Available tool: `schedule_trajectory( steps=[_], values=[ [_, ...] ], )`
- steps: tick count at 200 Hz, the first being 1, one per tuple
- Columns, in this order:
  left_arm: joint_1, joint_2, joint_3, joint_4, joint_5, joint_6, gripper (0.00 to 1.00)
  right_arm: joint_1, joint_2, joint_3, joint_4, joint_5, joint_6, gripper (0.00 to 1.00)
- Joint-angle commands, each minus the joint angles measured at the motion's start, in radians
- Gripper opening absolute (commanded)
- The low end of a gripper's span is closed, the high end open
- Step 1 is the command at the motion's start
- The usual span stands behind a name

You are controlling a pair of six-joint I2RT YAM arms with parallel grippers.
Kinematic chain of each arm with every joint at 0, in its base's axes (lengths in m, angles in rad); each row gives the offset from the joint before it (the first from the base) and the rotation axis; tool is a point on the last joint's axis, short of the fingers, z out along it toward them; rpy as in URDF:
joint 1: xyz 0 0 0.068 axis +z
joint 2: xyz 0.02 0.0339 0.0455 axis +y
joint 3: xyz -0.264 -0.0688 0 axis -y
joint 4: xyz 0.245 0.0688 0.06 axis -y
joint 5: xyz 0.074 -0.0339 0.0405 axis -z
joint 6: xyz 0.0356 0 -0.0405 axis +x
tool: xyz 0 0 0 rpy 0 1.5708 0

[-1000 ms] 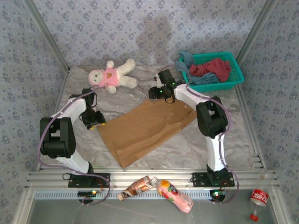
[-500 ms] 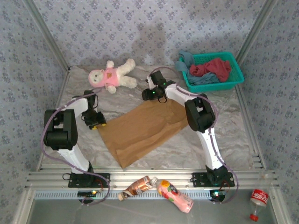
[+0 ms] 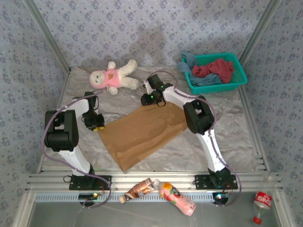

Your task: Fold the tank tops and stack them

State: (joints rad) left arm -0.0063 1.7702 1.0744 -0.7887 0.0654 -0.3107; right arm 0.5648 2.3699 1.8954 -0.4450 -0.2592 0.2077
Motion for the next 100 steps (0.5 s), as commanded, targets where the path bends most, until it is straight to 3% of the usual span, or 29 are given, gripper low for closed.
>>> schedule_trajectory(
  steps=[1,29,100],
  values=[
    [-0.020,0.047,-0.006,0.049,0.063,0.020,0.18,0.000,0.020,0.034,-0.039,-0.009,-0.019,0.36],
    [-0.031,0.031,0.010,0.036,0.056,0.021,0.05,-0.001,0.017,0.041,-0.041,-0.006,-0.024,0.25],
    [-0.101,-0.070,0.035,-0.038,-0.028,0.024,0.02,-0.018,-0.074,-0.038,0.040,-0.020,-0.031,0.12]
  ],
)
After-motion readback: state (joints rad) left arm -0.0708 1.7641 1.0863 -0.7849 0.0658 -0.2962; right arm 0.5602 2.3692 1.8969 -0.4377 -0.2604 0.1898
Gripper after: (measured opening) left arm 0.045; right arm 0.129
